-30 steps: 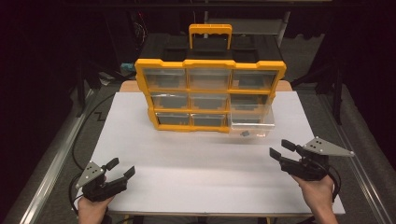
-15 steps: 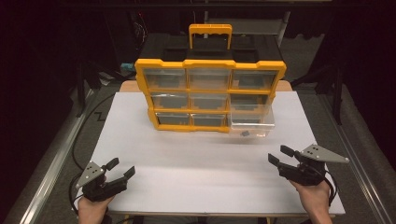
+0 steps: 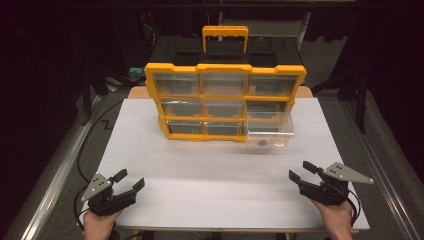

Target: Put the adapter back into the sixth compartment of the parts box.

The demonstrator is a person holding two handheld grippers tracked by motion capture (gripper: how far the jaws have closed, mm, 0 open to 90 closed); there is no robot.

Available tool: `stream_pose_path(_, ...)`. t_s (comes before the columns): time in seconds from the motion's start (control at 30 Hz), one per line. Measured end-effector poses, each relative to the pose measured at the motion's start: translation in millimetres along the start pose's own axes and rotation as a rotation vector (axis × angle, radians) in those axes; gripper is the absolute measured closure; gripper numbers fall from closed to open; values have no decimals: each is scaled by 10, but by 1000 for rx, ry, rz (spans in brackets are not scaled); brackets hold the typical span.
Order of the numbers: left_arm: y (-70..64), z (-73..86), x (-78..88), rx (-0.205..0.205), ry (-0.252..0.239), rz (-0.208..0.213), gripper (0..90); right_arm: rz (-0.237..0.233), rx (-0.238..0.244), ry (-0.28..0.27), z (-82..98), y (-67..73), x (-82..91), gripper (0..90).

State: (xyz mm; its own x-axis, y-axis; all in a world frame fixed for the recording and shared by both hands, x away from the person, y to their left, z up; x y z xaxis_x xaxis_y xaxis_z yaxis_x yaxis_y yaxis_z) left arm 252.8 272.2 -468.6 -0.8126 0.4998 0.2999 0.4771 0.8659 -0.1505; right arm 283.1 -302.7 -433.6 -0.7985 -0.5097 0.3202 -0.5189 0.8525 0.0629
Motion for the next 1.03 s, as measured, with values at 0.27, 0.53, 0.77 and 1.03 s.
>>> stream_pose_path(0.27, 4, 0, -2, 5, 3, -3, 245, 11, -8, -2, 98, -23, 23, 350)
stream_pose_path(0.53, 1, 0, 0, 1, 1, -3, 234, 22, -16, -20, 217, -22, 76, 315)
stream_pose_path(0.77, 1, 0, 3, 2, -2, -5, 229, 24, -11, -49, 298, -14, 159, 300)
stream_pose_path(1.03, 3, -2, -1, 6, -1, -13, 227, 28, -21, -54, 318, -37, 156, 293)
Point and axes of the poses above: each handheld gripper's, and its own axes: x roughly backward along the jaws, z roughly out of its underside, y roughly to its left, the point moved 1 cm from there along -x, roughly forward along the jaws, and after that the axes turned 7 degrees about -y, right-handed, at the moved point
